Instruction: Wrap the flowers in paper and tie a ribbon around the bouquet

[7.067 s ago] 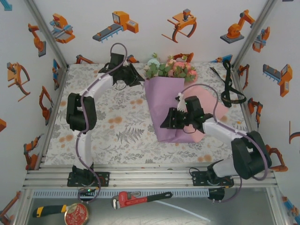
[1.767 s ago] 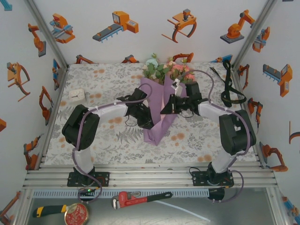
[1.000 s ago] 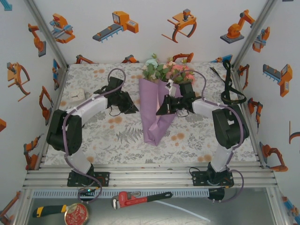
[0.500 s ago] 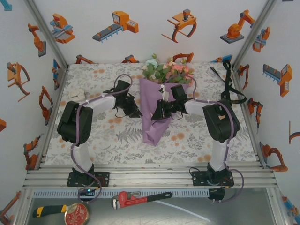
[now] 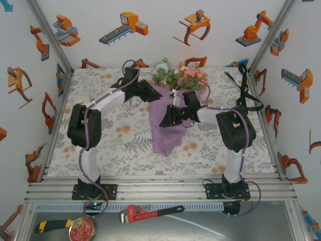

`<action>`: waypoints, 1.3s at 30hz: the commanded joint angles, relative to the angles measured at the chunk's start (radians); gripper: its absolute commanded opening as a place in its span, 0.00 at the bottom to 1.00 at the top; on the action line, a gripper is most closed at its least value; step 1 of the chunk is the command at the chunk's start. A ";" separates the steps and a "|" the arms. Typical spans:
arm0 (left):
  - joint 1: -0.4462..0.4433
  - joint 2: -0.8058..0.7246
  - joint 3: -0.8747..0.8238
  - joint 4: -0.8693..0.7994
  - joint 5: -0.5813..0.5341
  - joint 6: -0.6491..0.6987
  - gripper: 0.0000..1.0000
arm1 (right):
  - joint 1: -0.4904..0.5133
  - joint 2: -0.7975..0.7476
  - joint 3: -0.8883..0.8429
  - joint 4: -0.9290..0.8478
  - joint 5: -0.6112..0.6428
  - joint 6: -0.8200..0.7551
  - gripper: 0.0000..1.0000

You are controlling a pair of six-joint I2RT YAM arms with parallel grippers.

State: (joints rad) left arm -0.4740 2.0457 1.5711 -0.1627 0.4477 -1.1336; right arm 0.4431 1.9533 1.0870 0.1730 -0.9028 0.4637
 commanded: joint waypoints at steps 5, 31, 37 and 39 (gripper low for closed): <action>-0.025 0.172 0.113 -0.140 -0.031 0.031 0.24 | 0.007 0.028 -0.033 0.163 -0.005 0.081 0.38; 0.025 0.396 0.360 -0.225 0.055 0.191 0.24 | 0.218 -0.285 -0.268 -0.110 0.286 -0.077 0.22; 0.026 0.360 0.364 -0.229 0.071 0.210 0.24 | 0.219 -0.185 -0.249 0.008 0.317 -0.022 0.22; 0.026 0.322 0.340 -0.228 0.069 0.221 0.24 | 0.219 -0.192 -0.224 -0.014 0.311 -0.014 0.22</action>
State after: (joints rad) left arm -0.4553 2.4191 1.9114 -0.3611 0.5037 -0.9535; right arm 0.6624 1.7607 0.8131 0.1173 -0.6315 0.4301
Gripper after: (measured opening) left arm 0.236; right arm 0.223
